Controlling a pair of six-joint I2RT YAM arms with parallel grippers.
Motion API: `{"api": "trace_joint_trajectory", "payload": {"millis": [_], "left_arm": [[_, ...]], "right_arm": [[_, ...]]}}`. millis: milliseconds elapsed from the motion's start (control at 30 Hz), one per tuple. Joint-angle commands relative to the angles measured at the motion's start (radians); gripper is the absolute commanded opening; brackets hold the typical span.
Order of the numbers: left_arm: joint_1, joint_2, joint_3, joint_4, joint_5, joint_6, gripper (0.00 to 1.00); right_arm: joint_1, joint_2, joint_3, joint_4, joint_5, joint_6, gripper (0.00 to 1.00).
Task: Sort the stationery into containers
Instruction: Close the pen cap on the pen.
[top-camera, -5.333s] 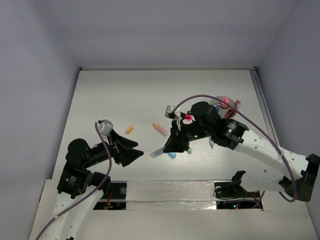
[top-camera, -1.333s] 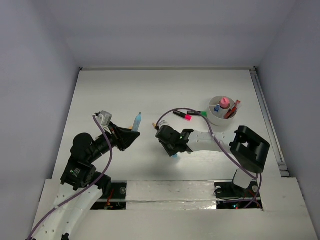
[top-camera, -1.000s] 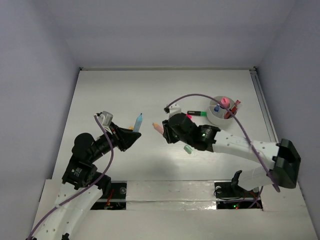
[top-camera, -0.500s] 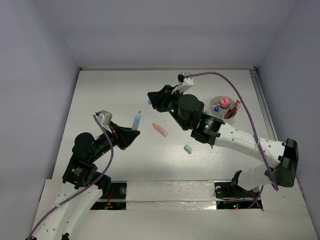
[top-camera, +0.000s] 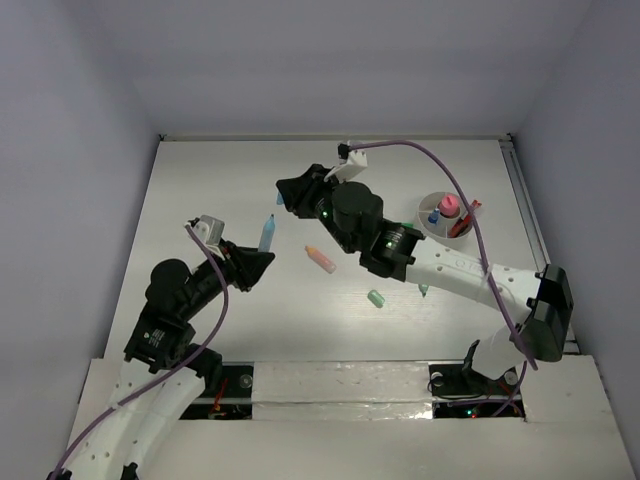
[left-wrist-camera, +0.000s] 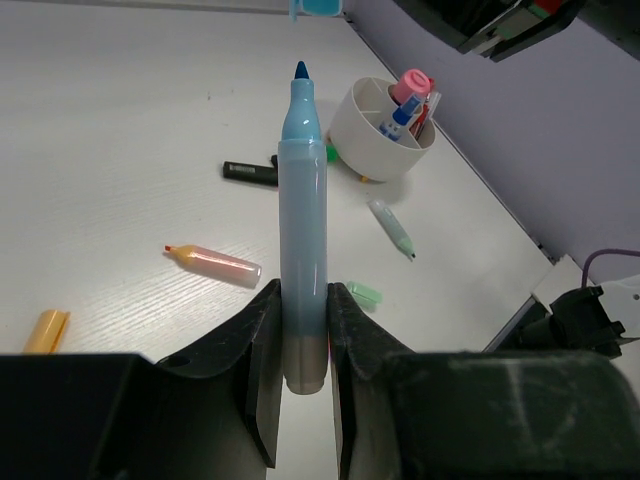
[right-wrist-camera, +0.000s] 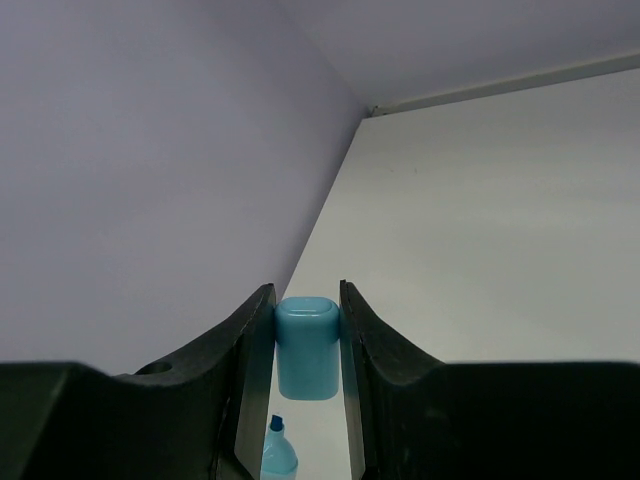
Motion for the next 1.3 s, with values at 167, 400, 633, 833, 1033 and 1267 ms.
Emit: {"api": "trace_joint_trajectory", "payload": {"millis": [167,400,633,833,1033,1267], "left_arm": [[0.025,0.0,0.038,0.039,0.0,0.019,0.0],[0.034,0.01,0.035,0.045,0.017,0.017,0.0],[0.034,0.012,0.035,0.045,0.024,0.019,0.0],[0.044,0.012,0.035,0.043,0.021,0.017,0.0],[0.044,0.011,0.032,0.045,0.027,0.016,0.0],[0.044,0.009,0.029,0.048,0.031,0.013,0.0]], "right_arm": [[0.017,0.029,0.032,0.06,-0.027,0.049,0.0],[0.017,0.052,0.047,0.065,-0.059,0.051,0.0],[0.017,0.073,0.072,0.062,-0.078,0.048,0.0],[0.026,0.083,0.07,0.071,-0.076,0.042,0.0],[0.026,0.061,0.066,0.093,-0.056,0.013,0.0],[0.037,0.031,0.043,0.122,-0.035,-0.007,0.0]]}}
